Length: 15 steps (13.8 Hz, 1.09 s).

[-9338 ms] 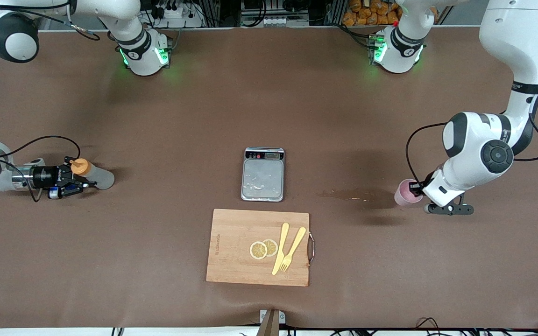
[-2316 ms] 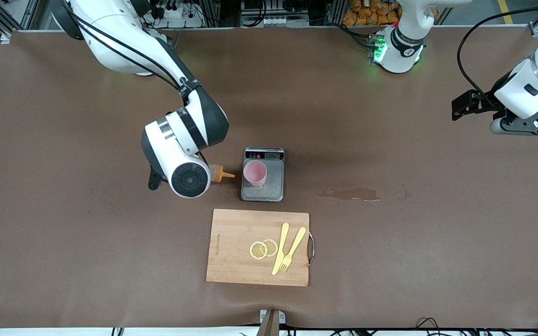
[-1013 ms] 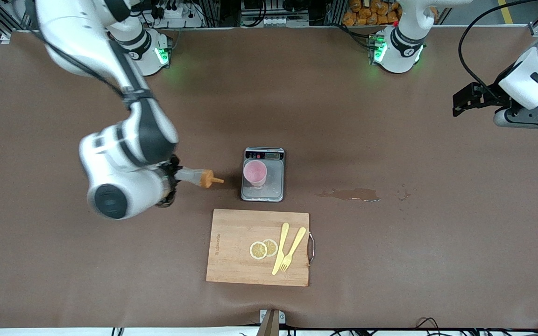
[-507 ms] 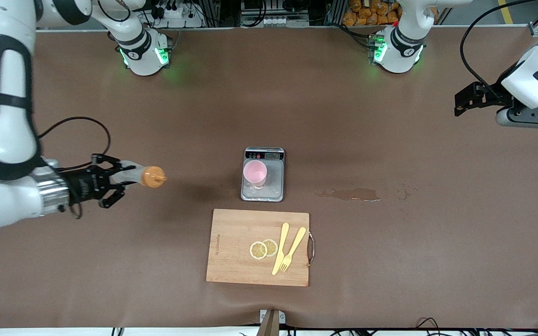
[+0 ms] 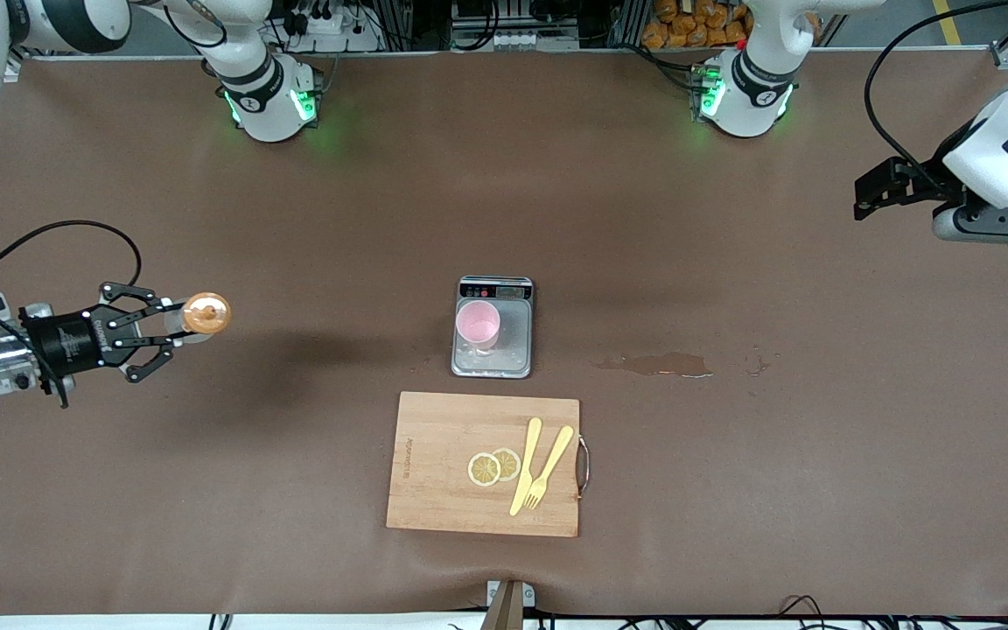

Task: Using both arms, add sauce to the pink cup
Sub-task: 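Carry the bottle back to its spot with the right gripper, then set the bottle upright on the table and open the right gripper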

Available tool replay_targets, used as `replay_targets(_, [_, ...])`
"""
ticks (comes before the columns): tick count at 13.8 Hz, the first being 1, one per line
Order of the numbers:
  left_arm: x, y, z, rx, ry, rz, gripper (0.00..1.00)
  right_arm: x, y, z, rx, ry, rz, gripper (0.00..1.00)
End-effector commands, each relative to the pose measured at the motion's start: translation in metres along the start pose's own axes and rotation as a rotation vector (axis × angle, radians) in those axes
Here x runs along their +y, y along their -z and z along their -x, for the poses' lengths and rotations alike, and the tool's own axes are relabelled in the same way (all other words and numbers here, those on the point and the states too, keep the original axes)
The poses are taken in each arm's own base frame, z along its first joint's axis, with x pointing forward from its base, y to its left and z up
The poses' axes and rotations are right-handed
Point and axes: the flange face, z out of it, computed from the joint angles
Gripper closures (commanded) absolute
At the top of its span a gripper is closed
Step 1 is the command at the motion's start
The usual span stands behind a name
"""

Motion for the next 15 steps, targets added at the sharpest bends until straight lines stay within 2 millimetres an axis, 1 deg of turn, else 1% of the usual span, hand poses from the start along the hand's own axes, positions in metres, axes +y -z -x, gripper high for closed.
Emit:
replay_targets(1, [-0.002,0.003,-0.004,0.0,-0.005,0.014,0.0,0.018,0.01,-0.035,-0.098,0.115,0.002,1.0])
replay_targets(2, [-0.002,0.003,-0.004,0.0,-0.004,0.013,0.0,0.025,0.015,-0.053,-0.12,0.142,-0.002,1.0])
replay_targets(4, [-0.001,0.003,-0.004,0.0,-0.006,0.01,0.0,0.036,0.017,-0.1,-0.191,0.197,-0.018,1.0])
replay_targets(7, [-0.001,0.002,-0.004,-0.001,-0.004,0.017,0.0,0.04,0.006,-0.166,-0.297,0.201,-0.039,1.0])
replay_targets(10, [-0.003,0.003,-0.007,0.002,-0.005,0.015,0.0,0.043,-0.01,-0.241,-0.391,0.201,-0.074,1.0])
replay_targets(12, [-0.008,0.002,-0.008,0.001,0.004,0.016,0.0,0.041,-0.027,-0.272,-0.425,0.226,-0.079,1.0])
replay_targets(15, [-0.011,0.0,-0.009,-0.002,0.001,0.01,0.0,0.037,-0.05,-0.311,-0.458,0.185,-0.089,1.0])
